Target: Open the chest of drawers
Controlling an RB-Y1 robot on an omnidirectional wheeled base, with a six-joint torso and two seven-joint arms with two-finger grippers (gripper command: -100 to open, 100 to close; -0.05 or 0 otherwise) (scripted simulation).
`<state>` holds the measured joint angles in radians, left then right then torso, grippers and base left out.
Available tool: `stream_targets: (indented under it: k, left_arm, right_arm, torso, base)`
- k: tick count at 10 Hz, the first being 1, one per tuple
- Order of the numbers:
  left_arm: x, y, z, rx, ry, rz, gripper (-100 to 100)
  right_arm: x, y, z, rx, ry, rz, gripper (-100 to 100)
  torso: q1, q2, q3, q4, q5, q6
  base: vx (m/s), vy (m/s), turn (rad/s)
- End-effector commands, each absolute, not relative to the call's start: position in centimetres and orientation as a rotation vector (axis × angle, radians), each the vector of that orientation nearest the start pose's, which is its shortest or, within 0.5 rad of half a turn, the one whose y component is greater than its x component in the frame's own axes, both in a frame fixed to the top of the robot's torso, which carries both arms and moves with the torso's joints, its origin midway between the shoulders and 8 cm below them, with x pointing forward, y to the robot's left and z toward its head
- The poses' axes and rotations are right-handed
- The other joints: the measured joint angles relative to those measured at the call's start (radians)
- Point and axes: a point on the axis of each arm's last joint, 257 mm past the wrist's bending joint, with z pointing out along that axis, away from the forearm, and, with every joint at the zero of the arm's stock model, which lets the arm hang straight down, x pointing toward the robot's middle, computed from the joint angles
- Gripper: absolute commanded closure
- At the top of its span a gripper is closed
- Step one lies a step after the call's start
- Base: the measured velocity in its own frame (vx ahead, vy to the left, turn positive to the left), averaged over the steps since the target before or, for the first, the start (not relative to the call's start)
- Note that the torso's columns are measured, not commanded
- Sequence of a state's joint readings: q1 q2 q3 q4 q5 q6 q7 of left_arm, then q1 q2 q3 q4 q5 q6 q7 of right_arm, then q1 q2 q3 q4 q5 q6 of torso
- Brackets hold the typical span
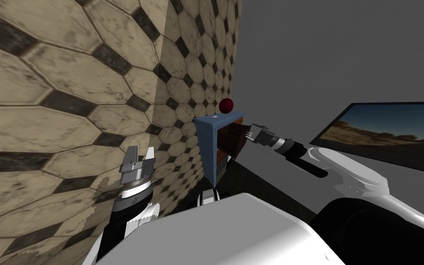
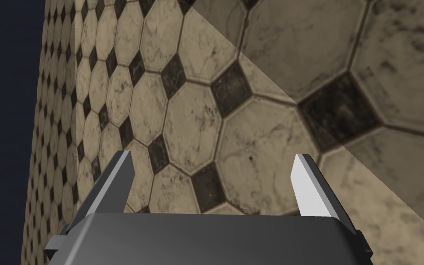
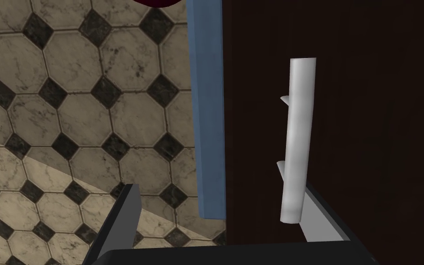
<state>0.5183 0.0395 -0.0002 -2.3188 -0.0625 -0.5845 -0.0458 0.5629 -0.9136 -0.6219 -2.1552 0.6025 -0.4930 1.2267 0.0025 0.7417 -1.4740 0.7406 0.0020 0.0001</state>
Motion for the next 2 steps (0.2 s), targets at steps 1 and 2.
stream_targets:
  k: [1,2]
  left_arm:
    - [32.15,26.26,4.98,-0.485,0.617,-1.243,0]
    - [32.15,26.26,4.98,-0.485,0.617,-1.243,0]
  right_arm:
    - [37.72,-36.19,4.6,-1.219,0.804,-0.857,0]
    - [37.73,-36.23,4.54,-1.219,0.805,-0.857,0]
  torso:
    - [0.0,-0.001,0.0,0.0,0.0,0.0]
    - [0.0,-0.001,-0.001,-0.001,0.0,0.0]
  base:
    - [0.0,0.0,0.0]
    - [0.0,0.0,0.0]
